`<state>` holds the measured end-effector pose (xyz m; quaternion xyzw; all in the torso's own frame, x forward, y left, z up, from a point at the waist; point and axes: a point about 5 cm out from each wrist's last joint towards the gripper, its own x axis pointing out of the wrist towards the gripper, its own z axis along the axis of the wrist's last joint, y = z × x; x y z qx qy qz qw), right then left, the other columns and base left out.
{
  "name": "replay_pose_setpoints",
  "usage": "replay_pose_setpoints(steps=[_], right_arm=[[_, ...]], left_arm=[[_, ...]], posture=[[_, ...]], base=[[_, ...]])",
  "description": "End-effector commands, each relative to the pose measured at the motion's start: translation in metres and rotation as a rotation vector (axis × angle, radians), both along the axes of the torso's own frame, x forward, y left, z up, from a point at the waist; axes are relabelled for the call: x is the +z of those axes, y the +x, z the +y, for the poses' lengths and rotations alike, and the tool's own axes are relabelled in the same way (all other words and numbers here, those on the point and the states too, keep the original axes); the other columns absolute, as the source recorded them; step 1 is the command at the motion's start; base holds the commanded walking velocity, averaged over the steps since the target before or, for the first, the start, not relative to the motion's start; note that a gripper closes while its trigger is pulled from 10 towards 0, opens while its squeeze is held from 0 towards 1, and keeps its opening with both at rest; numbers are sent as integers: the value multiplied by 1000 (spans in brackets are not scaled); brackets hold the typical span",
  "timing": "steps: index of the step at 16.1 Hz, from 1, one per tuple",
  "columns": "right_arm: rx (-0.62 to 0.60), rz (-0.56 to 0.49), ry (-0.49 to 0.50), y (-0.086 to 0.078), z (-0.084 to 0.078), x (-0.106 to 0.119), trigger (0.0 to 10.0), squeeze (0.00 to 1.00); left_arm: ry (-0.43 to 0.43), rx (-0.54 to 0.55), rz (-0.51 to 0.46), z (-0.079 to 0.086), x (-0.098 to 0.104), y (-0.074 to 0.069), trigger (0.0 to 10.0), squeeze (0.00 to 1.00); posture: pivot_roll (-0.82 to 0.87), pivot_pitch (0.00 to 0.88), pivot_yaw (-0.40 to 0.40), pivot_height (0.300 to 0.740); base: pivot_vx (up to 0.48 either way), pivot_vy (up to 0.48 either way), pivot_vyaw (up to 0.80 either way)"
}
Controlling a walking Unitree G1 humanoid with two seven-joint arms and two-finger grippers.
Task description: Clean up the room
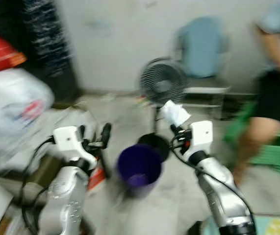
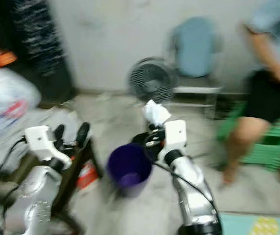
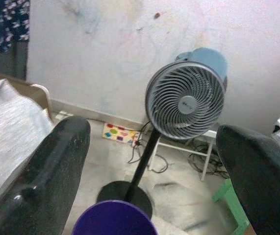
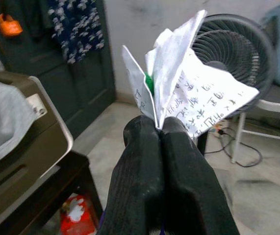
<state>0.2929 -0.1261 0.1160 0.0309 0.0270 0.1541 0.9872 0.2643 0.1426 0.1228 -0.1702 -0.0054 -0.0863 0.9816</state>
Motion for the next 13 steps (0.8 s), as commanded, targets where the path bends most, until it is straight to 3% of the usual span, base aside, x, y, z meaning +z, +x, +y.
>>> replay_pose_setpoints(steps=[1,4,13], right_arm=[[-5,-14,9,2,1,3,10000,0],[-9,-13,12,2,1,3,10000,0],[-10,-14,4,3,1,3,10000,0]], left_arm=[[10,-12,-13,0,3,1,10000,0],[1,-28,-26,-2,5,1,10000,0],[-7,-36,-32,-2,6,0,10000,0]], posture=[[-45,0,-19,740],[-45,0,-23,740],[-44,0,-22,740]], base=[[0,0,0],[185,0,0],[387,0,0]])
